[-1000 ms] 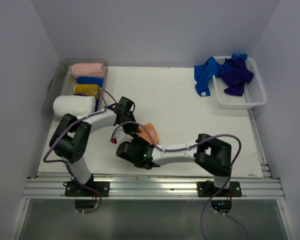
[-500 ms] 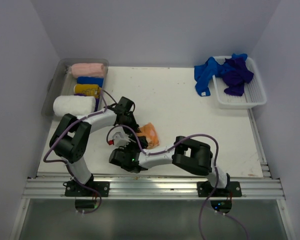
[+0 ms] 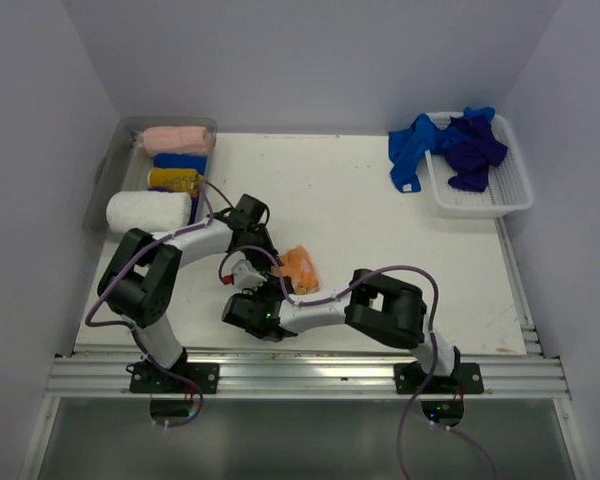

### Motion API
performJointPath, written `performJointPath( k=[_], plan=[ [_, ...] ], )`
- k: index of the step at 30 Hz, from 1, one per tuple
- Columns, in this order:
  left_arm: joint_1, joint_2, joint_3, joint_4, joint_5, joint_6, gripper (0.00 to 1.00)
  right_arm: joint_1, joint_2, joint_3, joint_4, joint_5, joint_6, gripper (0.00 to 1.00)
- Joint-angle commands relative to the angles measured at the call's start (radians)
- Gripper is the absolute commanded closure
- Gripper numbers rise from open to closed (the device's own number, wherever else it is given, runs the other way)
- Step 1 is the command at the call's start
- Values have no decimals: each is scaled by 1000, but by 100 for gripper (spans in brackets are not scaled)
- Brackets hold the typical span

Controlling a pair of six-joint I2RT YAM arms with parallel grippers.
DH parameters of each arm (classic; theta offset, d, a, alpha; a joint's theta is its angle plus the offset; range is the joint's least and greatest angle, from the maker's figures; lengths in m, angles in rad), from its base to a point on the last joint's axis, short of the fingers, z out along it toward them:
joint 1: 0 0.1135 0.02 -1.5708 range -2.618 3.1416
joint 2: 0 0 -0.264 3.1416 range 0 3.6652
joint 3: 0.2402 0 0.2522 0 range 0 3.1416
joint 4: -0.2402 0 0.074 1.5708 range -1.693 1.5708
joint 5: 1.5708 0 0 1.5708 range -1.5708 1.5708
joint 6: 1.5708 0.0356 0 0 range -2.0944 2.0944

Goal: Roll the towels
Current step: Roll the towel

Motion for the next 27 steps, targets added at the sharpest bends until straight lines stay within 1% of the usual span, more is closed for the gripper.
performJointPath(
  k=[1, 3, 4, 6, 7, 9, 10, 11, 13, 14, 15, 16, 17, 18, 22, 27],
  plan=[
    [-3, -36, -43, -65, -5, 12, 77, -64, -99, -61, 21, -101, 121, 90],
    [0, -50, -42, -58, 1, 14, 68, -78, -158, -93, 45, -160, 157, 91],
    [-2, -53, -36, -60, 6, 15, 57, -95, -177, -129, 77, -217, 167, 91],
    [-2, -71, -28, -61, 3, 19, 46, -109, -241, -167, 111, -274, 188, 91],
    [0, -81, -20, -61, 1, 20, 36, -130, -263, -201, 140, -343, 197, 91],
    [6, -110, -10, -60, -2, 23, 27, -156, -318, -253, 169, -421, 223, 91],
    [9, -120, -3, -64, -3, 25, 20, -182, -335, -271, 202, -459, 233, 91],
    [18, -131, -2, -65, -5, 26, 17, -196, -347, -288, 216, -530, 243, 91],
    [26, -168, -6, -58, -9, 23, 15, -238, -389, -337, 259, -591, 279, 91],
    [34, -182, -9, -51, -9, 22, 14, -253, -402, -356, 273, -665, 291, 91],
    [37, -203, -20, -43, -6, 22, 14, -267, -413, -376, 278, -697, 321, 91],
    [38, -211, -25, -26, -2, 22, 13, -297, -432, -412, 334, -740, 338, 91],
    [41, -217, -29, -19, 4, 23, 13, -314, -441, -432, 356, -776, 358, 91],
    [41, -220, -37, -9, 23, 25, 13, -331, -447, -472, 382, -849, 396, 91],
    [41, -214, -69, 63, 78, 26, 13, -428, -470, -566, 527, -1003, 492, 91],
    [40, -179, -103, 119, 144, 35, 13, -523, -472, -643, 649, -1176, 569, 89]
  ],
)
